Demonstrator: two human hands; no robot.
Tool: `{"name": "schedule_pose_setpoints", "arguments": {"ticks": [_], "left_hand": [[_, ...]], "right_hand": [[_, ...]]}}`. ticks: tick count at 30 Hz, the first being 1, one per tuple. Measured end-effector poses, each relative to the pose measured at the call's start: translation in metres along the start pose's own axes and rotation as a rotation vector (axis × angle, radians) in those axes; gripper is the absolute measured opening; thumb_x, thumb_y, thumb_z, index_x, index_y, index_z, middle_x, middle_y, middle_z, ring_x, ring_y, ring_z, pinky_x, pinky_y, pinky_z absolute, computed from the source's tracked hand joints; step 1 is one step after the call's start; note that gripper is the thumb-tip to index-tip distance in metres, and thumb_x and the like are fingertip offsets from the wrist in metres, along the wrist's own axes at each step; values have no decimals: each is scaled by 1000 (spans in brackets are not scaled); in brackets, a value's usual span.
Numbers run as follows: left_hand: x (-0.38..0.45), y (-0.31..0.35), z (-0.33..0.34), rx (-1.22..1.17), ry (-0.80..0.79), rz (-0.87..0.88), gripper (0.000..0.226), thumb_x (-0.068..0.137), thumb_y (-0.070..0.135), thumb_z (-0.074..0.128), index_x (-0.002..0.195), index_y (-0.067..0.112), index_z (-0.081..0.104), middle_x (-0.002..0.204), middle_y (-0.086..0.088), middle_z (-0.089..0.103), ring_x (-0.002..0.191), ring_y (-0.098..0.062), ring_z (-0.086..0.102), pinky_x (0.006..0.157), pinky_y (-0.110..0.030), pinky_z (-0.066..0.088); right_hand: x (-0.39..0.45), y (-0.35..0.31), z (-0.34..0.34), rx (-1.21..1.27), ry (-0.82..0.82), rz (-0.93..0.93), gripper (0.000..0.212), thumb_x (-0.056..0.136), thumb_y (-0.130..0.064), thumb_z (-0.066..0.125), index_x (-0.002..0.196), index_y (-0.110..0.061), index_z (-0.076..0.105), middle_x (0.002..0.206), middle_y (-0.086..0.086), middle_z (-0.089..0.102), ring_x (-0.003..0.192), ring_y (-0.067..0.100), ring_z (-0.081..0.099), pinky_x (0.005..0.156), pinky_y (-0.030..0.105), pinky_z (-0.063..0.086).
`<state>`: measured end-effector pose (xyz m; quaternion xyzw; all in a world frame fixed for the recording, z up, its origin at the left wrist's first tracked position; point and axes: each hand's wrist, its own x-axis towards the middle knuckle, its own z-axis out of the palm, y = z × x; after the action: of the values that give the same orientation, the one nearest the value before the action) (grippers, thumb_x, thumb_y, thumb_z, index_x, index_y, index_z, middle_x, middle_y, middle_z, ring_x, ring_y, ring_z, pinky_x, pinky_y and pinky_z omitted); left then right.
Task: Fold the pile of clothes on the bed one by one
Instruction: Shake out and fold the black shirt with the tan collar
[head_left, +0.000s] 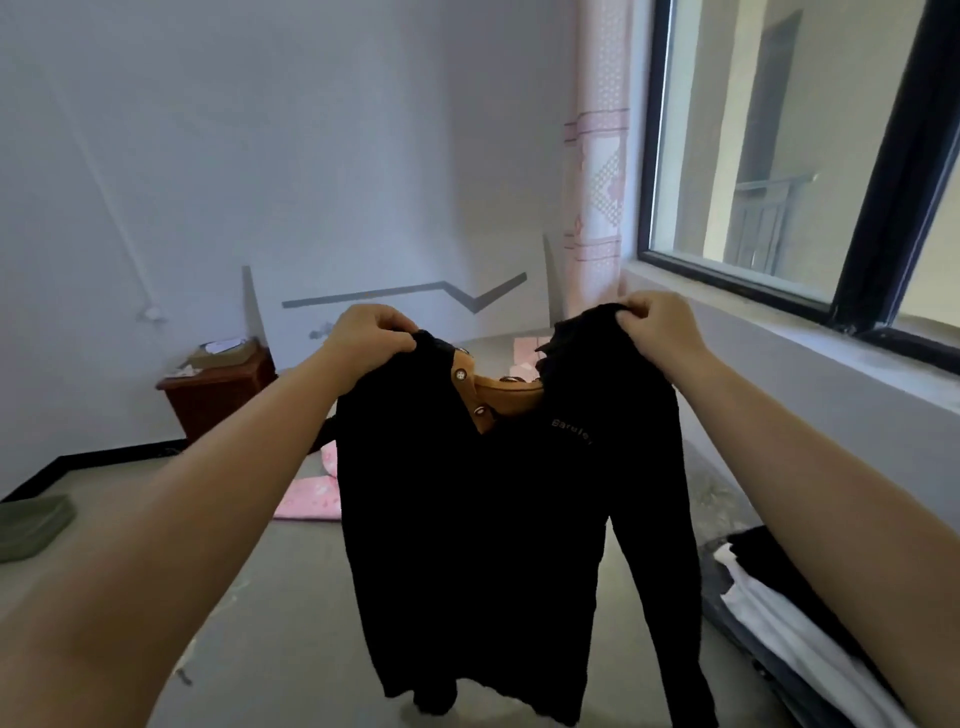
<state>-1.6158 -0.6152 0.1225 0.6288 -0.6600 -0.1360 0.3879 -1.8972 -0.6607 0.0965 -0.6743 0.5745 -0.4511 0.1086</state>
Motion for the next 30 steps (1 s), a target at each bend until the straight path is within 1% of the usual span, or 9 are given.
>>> {"name": "schedule_pose_setpoints", "arguments": {"ticks": [3,5,7,11,15,21,24,27,30], "left_hand": [[-38,-20,-7,235,251,259,27,83,-5,54,106,1,66,108,-14,66,102,-27,58,88,-25,40],[-65,-28,-10,398,475,509,23,78,-9,56,97,-4,69,92,-18,69,82,-35,64,69,-36,51],[-86,-33,-19,570,626,685,19,74,-4,55,84,-3,71,77,-15,69,62,-30,64,49,-30,52],[-124,-37,-51,877,753,722,21,74,0,54,80,6,73,73,-8,69,56,-24,62,49,-24,49],[-178,-58,-92,903,900,785,21,83,1,52,82,6,72,76,-8,70,71,-22,51,63,-27,38],[-237,-80,-133,949,896,729,24,89,8,49,83,7,71,79,-5,71,76,-18,39,62,-28,33],[-245,-104,-141,1016,772,672,21,81,10,51,82,8,72,77,-5,70,77,-20,43,52,-29,41],[-245,-148,-142,1034,595,606,26,77,8,46,79,4,72,72,-8,68,62,-27,59,45,-25,45],[-242,-203,-129,1035,429,495,26,76,6,46,80,2,71,72,-11,68,58,-28,61,45,-27,47]], "right_hand": [[-32,-8,13,-52,275,-121,24,88,-6,49,102,-8,69,102,14,69,98,32,61,89,38,34],[-58,-19,20,-59,459,-266,23,82,0,50,90,-2,71,87,16,71,79,32,66,71,31,21],[-81,-37,23,-103,579,-408,21,76,3,50,80,0,71,72,14,70,64,29,65,62,28,9],[-120,-76,11,-176,731,-581,25,77,-1,45,73,-1,70,63,9,68,56,24,64,64,34,18],[-166,-104,-2,-194,815,-638,20,77,4,51,77,-2,70,66,9,68,58,24,63,65,34,19],[-211,-141,23,-185,714,-688,17,70,10,60,74,-3,70,63,8,67,55,24,61,65,34,19],[-214,-141,55,-210,580,-716,15,68,9,66,73,-4,71,63,8,68,56,23,62,66,33,20],[-211,-124,101,-220,400,-729,12,67,6,66,73,-3,71,62,11,67,54,26,62,65,34,33],[-209,-103,159,-192,167,-751,15,70,0,55,68,-1,70,57,15,63,45,29,59,49,27,45]]}}
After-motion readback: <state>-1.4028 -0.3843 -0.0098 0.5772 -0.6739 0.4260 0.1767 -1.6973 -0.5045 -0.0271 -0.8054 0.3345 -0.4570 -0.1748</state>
